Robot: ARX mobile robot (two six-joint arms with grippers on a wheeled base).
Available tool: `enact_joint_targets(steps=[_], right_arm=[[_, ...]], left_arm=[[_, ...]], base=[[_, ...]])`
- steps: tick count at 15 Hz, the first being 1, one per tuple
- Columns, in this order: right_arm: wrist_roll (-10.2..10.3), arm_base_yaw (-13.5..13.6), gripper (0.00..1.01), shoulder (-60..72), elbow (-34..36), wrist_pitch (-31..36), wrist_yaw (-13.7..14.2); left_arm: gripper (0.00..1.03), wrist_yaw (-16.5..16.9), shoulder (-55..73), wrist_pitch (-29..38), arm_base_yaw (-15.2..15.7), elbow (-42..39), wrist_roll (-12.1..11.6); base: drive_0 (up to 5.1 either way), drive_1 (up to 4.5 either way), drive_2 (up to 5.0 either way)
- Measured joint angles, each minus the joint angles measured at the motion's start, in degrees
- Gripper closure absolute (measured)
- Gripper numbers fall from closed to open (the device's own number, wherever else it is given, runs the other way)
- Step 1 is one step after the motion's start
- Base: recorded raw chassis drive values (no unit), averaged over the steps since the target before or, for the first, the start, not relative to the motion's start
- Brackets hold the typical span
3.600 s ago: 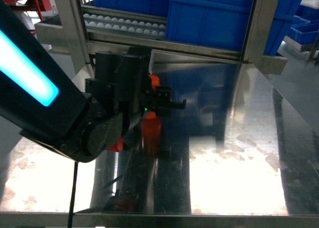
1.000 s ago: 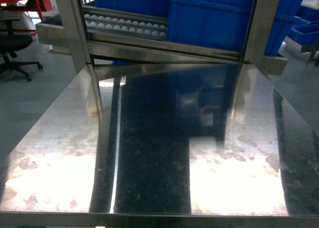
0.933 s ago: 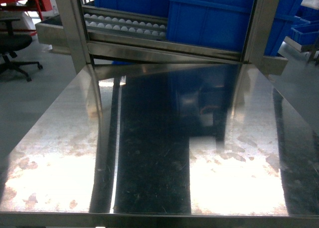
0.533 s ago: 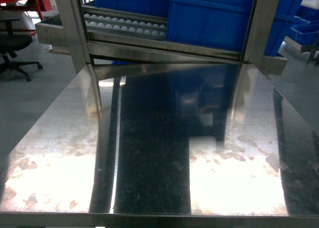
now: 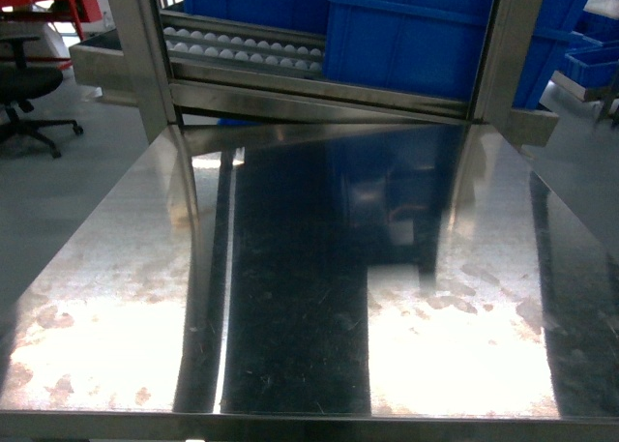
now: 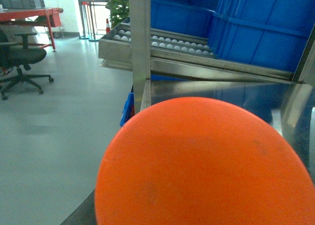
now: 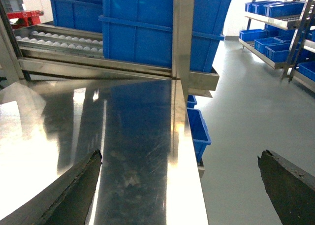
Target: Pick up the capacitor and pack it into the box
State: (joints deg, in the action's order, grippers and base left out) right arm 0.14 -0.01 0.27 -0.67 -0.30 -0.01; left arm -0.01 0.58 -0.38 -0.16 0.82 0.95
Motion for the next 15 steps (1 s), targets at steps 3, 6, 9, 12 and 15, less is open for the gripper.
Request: enact_joint_targets(steps=[3,6,9,12,15], right_arm=[[0.00,0.00,0.03,0.00,0.00,0.00,0.00],[0.00,0.00,0.03,0.00,0.00,0.00,0.00],[0.00,0.00,0.03,0.00,0.00,0.00,0.00],[0.00,0.00,0.03,0.00,0.00,0.09,0.02],[0.00,0.00,0.03,0.00,0.00,0.07,0.02]], left_arm=[[0.59,0.00,0.00,0.00,0.00,0.00,0.00],[0.59,0.00,0.00,0.00,0.00,0.00,0.00],[0.59,0.00,0.00,0.00,0.00,0.00,0.00],[0.59,0.00,0.00,0.09,0.00,-0.02,0.00],[0.59,0.02,0.00,0.13,0.00,0.00,0.00]], base=[[0.0,0.00,0.0],[0.0,0.00,0.0],[0.0,0.00,0.0],[0.0,0.00,0.0],[0.0,0.00,0.0]])
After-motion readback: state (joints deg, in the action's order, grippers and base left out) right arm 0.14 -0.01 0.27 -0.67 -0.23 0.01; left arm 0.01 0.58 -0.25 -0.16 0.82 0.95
